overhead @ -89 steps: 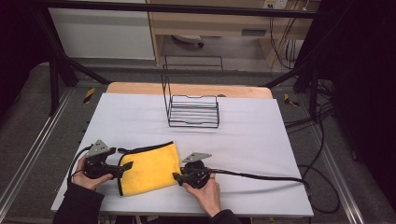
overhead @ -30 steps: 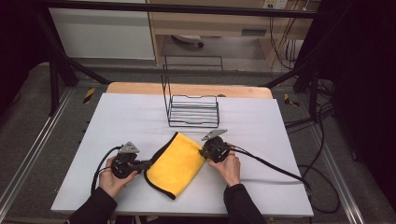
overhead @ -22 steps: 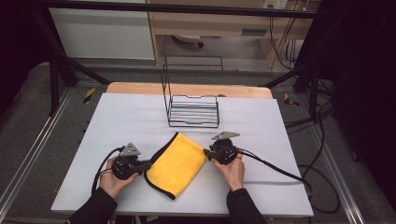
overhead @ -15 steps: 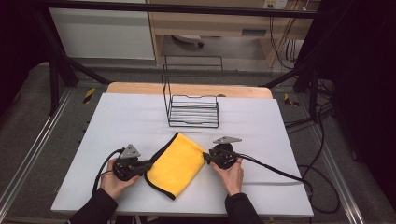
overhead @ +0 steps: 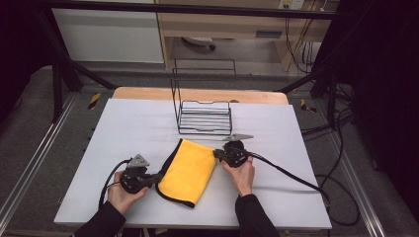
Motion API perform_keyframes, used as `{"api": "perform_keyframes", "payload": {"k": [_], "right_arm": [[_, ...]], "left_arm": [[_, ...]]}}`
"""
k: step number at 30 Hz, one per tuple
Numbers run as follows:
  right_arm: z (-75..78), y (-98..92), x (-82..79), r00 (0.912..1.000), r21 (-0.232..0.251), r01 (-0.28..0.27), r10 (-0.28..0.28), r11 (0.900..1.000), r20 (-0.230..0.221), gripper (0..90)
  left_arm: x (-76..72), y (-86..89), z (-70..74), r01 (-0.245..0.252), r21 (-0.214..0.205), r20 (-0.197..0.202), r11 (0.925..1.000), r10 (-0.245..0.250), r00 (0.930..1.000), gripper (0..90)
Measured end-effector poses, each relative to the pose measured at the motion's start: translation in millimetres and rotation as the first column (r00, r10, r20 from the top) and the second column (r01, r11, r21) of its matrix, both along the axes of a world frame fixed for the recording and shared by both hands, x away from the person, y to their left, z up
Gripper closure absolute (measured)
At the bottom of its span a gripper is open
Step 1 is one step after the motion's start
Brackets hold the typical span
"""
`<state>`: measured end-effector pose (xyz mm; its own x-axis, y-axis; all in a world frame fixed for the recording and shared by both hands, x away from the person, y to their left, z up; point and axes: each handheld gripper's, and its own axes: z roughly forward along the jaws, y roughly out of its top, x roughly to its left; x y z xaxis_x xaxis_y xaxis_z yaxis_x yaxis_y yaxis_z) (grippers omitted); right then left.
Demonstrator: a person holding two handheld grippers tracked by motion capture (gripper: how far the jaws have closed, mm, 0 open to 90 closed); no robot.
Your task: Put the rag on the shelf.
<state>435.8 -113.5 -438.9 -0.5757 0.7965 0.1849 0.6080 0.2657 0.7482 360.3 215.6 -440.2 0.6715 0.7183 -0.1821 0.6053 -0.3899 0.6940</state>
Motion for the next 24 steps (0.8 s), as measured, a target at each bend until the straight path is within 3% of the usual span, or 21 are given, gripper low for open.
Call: {"api": "perform_keyframes", "payload": {"k": [3, 6, 8, 13, 16, 17, 18, 21, 22, 24], "right_arm": [[0.1, 7.5, 16.9, 0.9978, -0.029, -0.060, 0.061, 0.9978, 0.027, 84.7], [-3.9, 14.0, 27.4, 0.9957, -0.039, -0.083, 0.085, 0.9957, 0.038, 84.6], [-8.2, 17.1, 31.9, 0.9950, -0.045, -0.089, 0.091, 0.9950, 0.041, 84.4], [-13.2, 18.6, 30.6, 0.9942, -0.054, -0.077, 0.081, 0.9955, 0.071, 79.9], [-6.6, 13.1, 24.5, 0.9933, -0.012, -0.050, 0.051, 0.9987, 0.104, 70.7], [-3.5, 10.9, 21.9, 0.9936, 0.008, -0.045, 0.044, 0.9989, 0.104, 65.6], [-0.2, 7.7, 18.7, 0.9918, 0.012, -0.049, 0.047, 0.9987, 0.119, 61.2], [4.6, 1.0, 10.4, 0.9908, 0.006, -0.055, 0.054, 0.9984, 0.124, 47.6], [4.6, 1.0, 10.4, 0.9908, 0.006, -0.055, 0.054, 0.9984, 0.124, 47.6], [6.5, -9.5, 2.2, 0.9914, 0.016, -0.058, 0.056, 0.9982, 0.118, 35.4]], "left_arm": [[-9.4, -6.6, 1.5, -0.012, 0.001, -0.002, 0.9999, 0.012, 0.9999, 88.4], [-14.6, -10.6, 1.4, -0.027, -0.006, -0.011, 0.9996, 0.027, 0.9996, 88.4], [-16.3, -12.0, 0.9, -0.038, -0.013, -0.014, 0.9992, 0.038, 0.9992, 88.4], [-17.5, -12.8, 0.8, -0.023, 0.007, 0.022, 0.9997, 0.023, 0.9995, 85.7], [-16.3, -7.1, 7.0, -0.010, 0.013, 0.096, 0.9999, 0.009, 0.9954, 73.4], [-16.3, -7.1, 7.0, -0.010, 0.013, 0.096, 0.9999, 0.009, 0.9954, 68.5], [-13.0, -2.1, 11.8, -0.011, 0.008, 0.138, 0.9999, 0.009, 0.9904, 63.8], [-6.8, 3.2, 16.0, -0.021, -0.005, 0.137, 0.9998, 0.022, 0.9903, 52.5], [-1.6, 6.3, 17.8, -0.018, -0.011, 0.122, 0.9998, 0.019, 0.9923, 52.5], [7.0, 9.5, 19.2, -0.016, -0.013, 0.103, 0.9998, 0.017, 0.9946, 41.2]]}}
